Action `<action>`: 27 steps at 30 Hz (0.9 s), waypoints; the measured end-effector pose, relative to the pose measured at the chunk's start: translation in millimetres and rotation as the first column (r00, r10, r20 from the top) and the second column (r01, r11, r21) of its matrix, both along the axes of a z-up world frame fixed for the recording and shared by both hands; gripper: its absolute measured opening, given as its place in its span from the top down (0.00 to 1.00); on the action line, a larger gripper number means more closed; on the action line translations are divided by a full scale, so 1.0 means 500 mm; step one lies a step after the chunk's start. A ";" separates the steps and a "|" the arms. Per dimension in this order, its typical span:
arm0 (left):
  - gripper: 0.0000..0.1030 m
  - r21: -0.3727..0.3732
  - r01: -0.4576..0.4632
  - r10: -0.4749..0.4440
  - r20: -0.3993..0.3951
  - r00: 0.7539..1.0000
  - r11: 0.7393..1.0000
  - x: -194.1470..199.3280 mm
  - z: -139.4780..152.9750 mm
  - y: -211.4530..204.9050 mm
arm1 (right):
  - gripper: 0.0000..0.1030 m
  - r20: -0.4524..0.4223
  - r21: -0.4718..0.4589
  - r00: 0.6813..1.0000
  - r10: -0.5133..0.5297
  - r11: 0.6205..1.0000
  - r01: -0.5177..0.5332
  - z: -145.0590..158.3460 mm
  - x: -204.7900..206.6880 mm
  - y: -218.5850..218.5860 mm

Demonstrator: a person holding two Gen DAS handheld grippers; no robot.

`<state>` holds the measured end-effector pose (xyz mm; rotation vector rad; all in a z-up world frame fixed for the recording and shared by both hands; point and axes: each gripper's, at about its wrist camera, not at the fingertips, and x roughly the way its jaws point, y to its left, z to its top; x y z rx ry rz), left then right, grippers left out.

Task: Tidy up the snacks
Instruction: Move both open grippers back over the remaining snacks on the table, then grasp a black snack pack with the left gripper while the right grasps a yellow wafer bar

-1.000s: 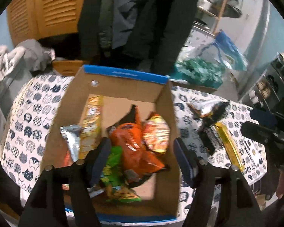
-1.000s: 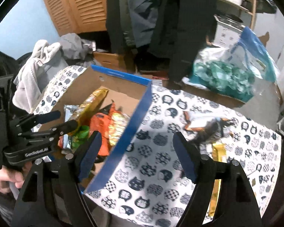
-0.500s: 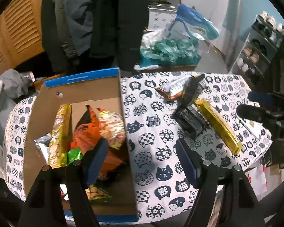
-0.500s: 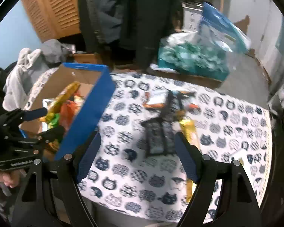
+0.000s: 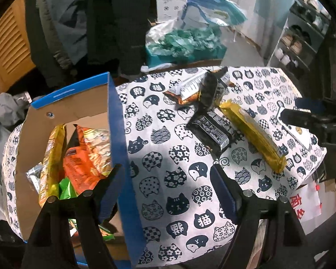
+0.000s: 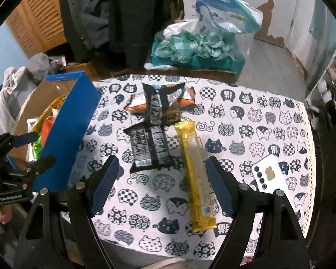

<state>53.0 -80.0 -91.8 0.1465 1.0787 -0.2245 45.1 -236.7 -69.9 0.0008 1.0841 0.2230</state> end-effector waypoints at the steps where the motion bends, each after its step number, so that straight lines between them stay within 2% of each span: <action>1: 0.23 0.006 0.005 -0.005 -0.002 1.000 1.000 0.002 -0.002 -0.005 | 0.23 -0.002 -0.003 1.000 0.000 1.000 0.000 -0.004 0.001 -0.005; 14: 0.23 0.067 0.044 -0.042 -0.033 0.999 0.997 0.020 -0.040 -0.064 | 0.23 -0.061 0.022 0.997 -0.044 0.999 0.046 -0.075 0.033 -0.078; 23: 0.23 0.107 0.053 -0.042 -0.103 0.994 0.993 0.048 -0.122 -0.094 | 0.23 -0.128 -0.008 0.991 -0.032 0.999 0.032 -0.172 0.071 -0.087; 27: 0.23 0.115 0.043 -0.028 -0.128 0.991 0.992 0.064 -0.157 -0.105 | 0.23 -0.158 0.010 0.987 -0.013 1.000 0.015 -0.210 0.083 -0.082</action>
